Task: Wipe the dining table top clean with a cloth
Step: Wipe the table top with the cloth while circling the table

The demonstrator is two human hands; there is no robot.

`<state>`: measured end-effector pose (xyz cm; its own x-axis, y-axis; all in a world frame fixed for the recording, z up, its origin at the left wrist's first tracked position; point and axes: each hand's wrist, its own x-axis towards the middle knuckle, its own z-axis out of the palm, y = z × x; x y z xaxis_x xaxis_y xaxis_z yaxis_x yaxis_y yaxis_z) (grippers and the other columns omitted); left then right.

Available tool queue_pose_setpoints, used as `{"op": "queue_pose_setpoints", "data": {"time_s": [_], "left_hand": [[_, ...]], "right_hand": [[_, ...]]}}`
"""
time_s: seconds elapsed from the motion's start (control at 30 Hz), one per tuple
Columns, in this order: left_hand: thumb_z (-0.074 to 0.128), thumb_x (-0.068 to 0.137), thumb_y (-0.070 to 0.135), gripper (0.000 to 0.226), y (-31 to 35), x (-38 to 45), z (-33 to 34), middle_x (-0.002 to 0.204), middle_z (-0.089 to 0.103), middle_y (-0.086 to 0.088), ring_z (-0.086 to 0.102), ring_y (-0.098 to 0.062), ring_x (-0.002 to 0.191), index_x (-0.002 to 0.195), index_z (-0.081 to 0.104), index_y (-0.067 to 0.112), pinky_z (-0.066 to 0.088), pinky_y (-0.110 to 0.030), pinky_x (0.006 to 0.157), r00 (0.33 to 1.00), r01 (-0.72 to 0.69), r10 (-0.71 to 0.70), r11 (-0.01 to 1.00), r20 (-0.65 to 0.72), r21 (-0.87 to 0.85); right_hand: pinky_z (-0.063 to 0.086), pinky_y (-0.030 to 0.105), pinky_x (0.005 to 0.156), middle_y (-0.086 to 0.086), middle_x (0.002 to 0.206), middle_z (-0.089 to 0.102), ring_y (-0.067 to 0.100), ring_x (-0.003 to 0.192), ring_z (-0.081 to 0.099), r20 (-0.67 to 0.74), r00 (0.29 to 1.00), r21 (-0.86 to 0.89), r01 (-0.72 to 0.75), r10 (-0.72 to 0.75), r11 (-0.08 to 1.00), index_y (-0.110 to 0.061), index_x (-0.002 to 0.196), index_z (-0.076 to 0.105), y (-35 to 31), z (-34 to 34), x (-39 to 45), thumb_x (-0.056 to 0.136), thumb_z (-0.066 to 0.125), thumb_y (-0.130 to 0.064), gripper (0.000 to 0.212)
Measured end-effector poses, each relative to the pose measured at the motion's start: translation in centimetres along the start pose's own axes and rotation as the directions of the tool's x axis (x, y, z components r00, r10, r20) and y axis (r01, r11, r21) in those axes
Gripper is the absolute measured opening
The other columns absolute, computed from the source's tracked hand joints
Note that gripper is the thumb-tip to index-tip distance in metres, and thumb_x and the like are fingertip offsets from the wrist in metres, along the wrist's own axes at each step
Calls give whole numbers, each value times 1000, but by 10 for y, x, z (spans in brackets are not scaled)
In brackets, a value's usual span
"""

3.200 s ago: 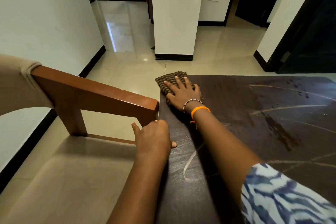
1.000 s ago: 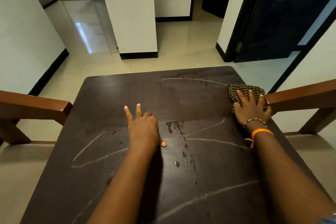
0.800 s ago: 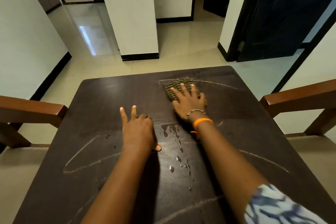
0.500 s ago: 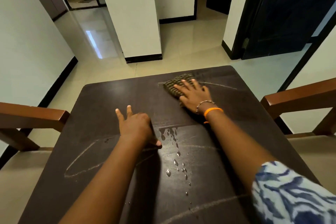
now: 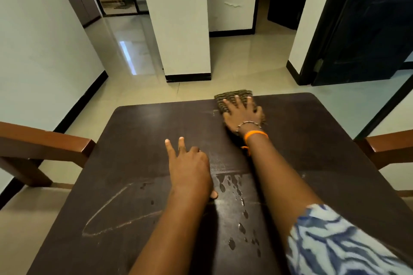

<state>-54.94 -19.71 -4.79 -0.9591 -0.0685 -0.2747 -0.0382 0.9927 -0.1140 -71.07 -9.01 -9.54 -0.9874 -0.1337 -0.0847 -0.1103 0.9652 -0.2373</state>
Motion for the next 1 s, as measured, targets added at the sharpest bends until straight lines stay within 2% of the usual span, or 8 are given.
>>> {"op": "queue_pose_setpoints", "data": {"time_s": [0.13, 0.27, 0.47, 0.57, 0.7, 0.8, 0.9, 1.0], "left_hand": [[75, 66, 51, 81, 3, 0, -1, 143, 40, -5, 2, -34, 145, 131, 44, 13, -10, -60, 110, 999, 4, -5, 1000, 34, 29], [75, 67, 49, 85, 4, 1, -6, 148, 34, -5, 1, -33, 145, 135, 40, 13, -8, -60, 111, 998, 13, -15, 1000, 66, 28], [73, 65, 52, 88, 0, -4, -2, 150, 32, -4, 1, -32, 145, 136, 38, 14, -9, -59, 111, 999, 9, -7, 999, 43, -39], [74, 64, 52, 89, -2, -4, 1, 150, 32, -3, 1, -31, 145, 136, 38, 14, -9, -59, 111, 1000, 5, -3, 998, 26, -68], [74, 65, 51, 90, -2, -2, 2, 150, 31, -3, 0, -31, 145, 138, 37, 15, -10, -58, 111, 1000, 2, 0, 995, 18, -99], [73, 65, 51, 90, -2, -2, 4, 150, 31, -4, 1, -31, 145, 138, 36, 14, -9, -58, 111, 1000, -2, 3, 996, 18, -86], [74, 66, 50, 87, -1, -2, 2, 149, 33, -4, 3, -32, 145, 136, 39, 13, -7, -58, 112, 1000, 2, -1, 998, 26, -61], [76, 66, 47, 81, 4, 0, -2, 146, 38, -4, 8, -32, 144, 132, 43, 13, -3, -58, 113, 999, 10, -10, 1000, 39, -8]], "right_hand": [[-1, 55, 113, -6, 160, 1, 29, 146, -8, 133, 941, -8, 314, -310, 949, -45, 145, 15, -82, 21, 13, 96, 27, -44, 50], [2, 54, 113, -10, 159, 2, 25, 146, -5, 229, 883, 2, 420, -409, 907, -48, 144, 13, -57, 8, 26, 97, 26, -42, 49], [10, 54, 114, -6, 159, 3, 25, 146, 0, 46, 998, -36, 38, -36, 999, -44, 146, 12, 88, -31, 30, 99, 24, -39, 49], [8, 56, 114, -2, 160, 3, 29, 146, -1, -20, 973, -29, -229, 229, 973, -40, 147, 12, 153, -46, 15, 99, 24, -42, 50], [4, 54, 115, -1, 160, 3, 30, 146, -4, -62, 913, 22, -402, 403, 915, -36, 148, 14, 147, -45, -1, 98, 26, -42, 52], [2, 56, 114, -3, 160, 2, 30, 146, -5, -46, 958, 2, -284, 284, 959, -38, 148, 14, 101, -33, -2, 98, 27, -42, 52], [3, 56, 113, -5, 160, 1, 29, 146, -5, -11, 999, -30, -33, 33, 999, -41, 146, 15, 31, -12, 3, 97, 29, -41, 51], [1, 56, 113, -5, 160, 2, 28, 146, -6, 93, 965, -28, 250, -246, 968, -43, 146, 16, -42, 10, -1, 97, 29, -42, 51]]}}
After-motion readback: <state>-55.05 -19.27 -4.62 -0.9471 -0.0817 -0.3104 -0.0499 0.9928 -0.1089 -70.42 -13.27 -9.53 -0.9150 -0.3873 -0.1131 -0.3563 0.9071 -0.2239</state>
